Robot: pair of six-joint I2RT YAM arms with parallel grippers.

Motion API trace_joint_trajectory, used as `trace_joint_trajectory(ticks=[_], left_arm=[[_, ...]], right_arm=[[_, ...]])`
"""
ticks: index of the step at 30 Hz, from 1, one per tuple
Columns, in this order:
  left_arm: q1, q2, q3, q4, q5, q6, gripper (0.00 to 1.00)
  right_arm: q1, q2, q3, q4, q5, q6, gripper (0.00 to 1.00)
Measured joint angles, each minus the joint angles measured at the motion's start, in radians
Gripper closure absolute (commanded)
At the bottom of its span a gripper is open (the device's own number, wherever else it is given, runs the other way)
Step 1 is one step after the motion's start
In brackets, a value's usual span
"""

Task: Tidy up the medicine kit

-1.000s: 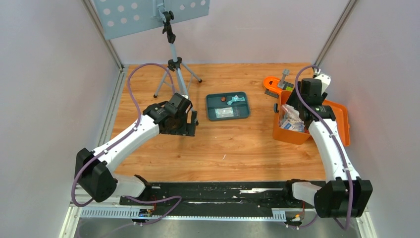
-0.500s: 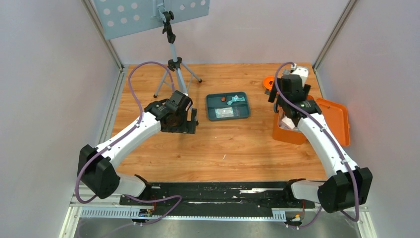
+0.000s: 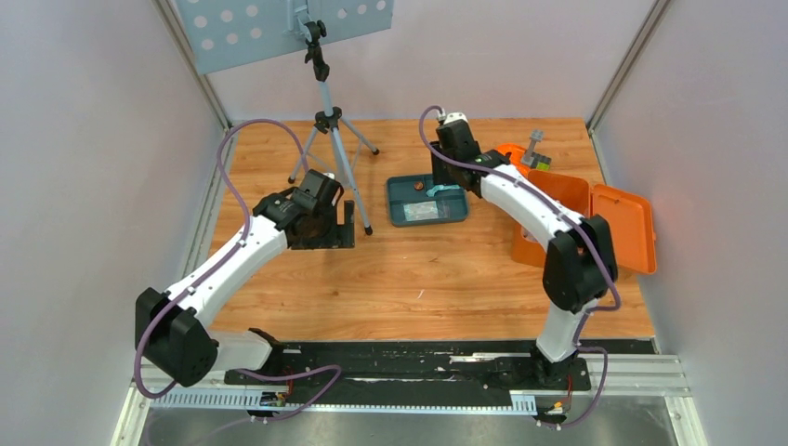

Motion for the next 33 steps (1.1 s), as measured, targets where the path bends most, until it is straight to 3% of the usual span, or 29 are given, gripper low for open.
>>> trace_joint_trajectory(ticks=[8,14,27,33], left_arm=[[0.0,-0.006,-0.031,0.007,0.017,-0.003,0.0],[0.0,-0.019,-0.049,0.015,0.034,-0.01,0.0],[0.0,-0.042,-0.082,0.021,0.042,-0.01,0.0],[0.0,-0.053,-0.093,0.027,0.046,-0.01,0.0]], right_arm=[[-0.003,0.289,0.189,-0.018,-0.074,0.027,0.58],[-0.005,0.395,0.271,-0.038,-0.11,0.039,0.63],[-0.009,0.5,0.296,-0.061,-0.153,0.06,0.84],[-0.01,0.5,0.296,-0.065,-0.157,0.058,0.85]])
